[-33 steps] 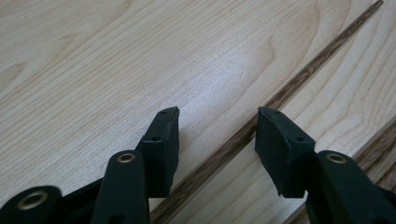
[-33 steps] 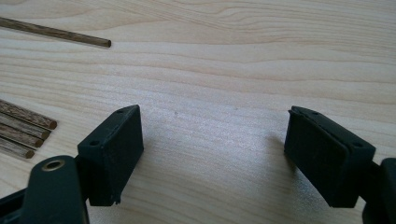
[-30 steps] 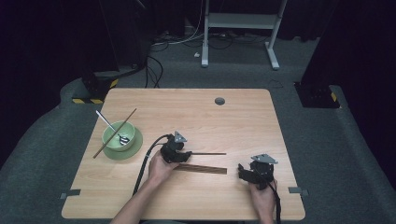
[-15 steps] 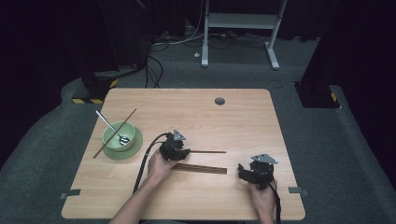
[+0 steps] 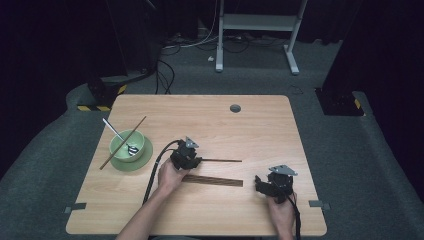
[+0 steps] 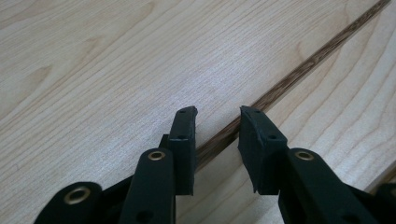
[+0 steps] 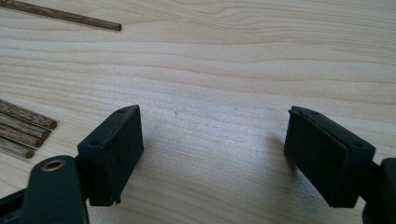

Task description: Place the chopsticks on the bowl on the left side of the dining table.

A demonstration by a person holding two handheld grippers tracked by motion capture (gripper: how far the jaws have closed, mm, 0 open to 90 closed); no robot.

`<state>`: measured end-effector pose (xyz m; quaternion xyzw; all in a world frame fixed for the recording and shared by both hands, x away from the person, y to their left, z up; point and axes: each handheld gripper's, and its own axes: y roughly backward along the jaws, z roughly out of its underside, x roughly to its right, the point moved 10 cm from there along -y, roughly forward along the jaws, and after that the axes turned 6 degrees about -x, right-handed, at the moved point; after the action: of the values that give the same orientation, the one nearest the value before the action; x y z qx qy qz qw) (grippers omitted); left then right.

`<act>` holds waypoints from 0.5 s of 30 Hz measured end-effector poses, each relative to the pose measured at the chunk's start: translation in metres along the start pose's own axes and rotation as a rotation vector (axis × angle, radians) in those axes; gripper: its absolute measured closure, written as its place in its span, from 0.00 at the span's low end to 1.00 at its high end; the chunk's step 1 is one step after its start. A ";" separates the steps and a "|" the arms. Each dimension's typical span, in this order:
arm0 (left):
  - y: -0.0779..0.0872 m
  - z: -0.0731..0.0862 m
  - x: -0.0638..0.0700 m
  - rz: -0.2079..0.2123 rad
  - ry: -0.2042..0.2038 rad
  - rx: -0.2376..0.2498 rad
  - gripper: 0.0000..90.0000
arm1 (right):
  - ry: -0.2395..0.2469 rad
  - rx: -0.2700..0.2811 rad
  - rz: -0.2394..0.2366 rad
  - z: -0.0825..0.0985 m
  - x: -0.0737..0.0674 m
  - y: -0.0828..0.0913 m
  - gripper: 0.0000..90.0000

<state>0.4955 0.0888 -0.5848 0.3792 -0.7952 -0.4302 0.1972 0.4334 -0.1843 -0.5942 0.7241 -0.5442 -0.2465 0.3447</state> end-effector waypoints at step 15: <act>-0.001 -0.001 -0.004 0.001 -0.002 -0.003 0.81 | 0.004 0.001 0.000 0.000 0.000 0.000 0.21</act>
<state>0.4995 0.0914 -0.5846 0.3779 -0.7949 -0.4316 0.1974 0.4337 -0.1844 -0.5942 0.7246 -0.5438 -0.2448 0.3453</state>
